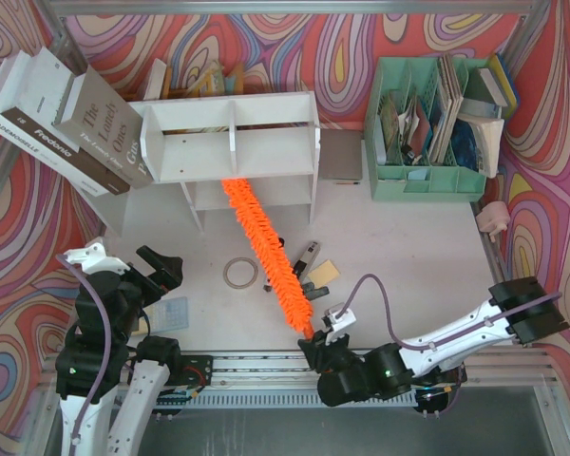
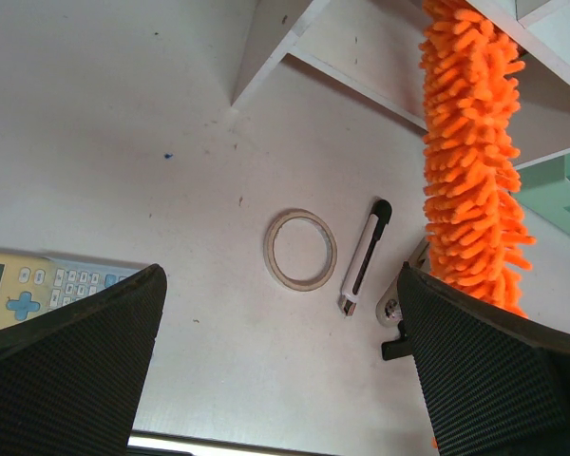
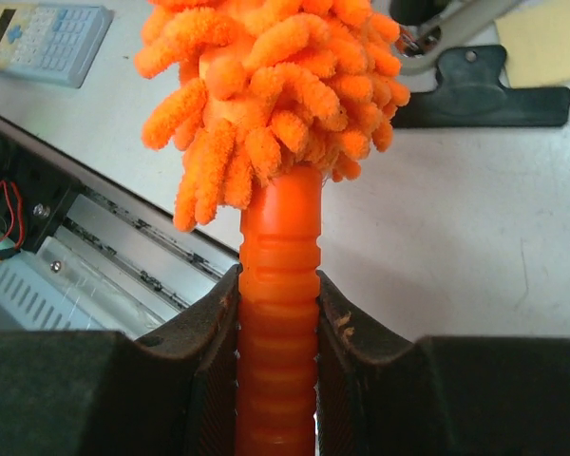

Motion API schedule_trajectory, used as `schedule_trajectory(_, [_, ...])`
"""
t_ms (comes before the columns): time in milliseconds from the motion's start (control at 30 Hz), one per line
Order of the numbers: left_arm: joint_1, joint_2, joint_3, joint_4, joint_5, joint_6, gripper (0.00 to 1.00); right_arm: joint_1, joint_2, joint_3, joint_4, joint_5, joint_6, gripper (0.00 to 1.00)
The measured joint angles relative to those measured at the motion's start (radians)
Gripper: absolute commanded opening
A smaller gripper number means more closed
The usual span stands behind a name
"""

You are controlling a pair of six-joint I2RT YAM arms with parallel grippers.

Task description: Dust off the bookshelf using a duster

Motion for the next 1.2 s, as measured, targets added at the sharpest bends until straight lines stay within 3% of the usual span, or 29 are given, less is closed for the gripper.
schedule_trajectory(233, [0.000,0.000,0.000,0.000,0.000,0.000,0.98,-0.055,0.122,0.022,0.251,-0.103,-0.309,0.00])
schedule_trajectory(400, [0.000,0.000,0.000,0.000,0.000,0.000,0.98,-0.104,0.196,0.058,0.317,-0.163,-0.397,0.00])
schedule_trajectory(500, [0.000,0.000,0.000,0.000,0.000,0.000,0.98,-0.114,0.212,0.089,0.277,-0.145,-0.372,0.00])
schedule_trajectory(867, [0.000,0.000,0.000,0.000,0.000,0.000,0.98,-0.116,0.142,0.135,-0.037,-0.013,0.027,0.00])
schedule_trajectory(1000, [0.000,0.000,0.000,0.000,0.001,0.000,0.98,-0.114,0.151,0.133,-0.002,-0.014,-0.010,0.00])
schedule_trajectory(1200, [0.000,0.000,0.000,0.000,0.001,0.000,0.98,-0.114,0.179,0.072,0.275,-0.095,-0.264,0.00])
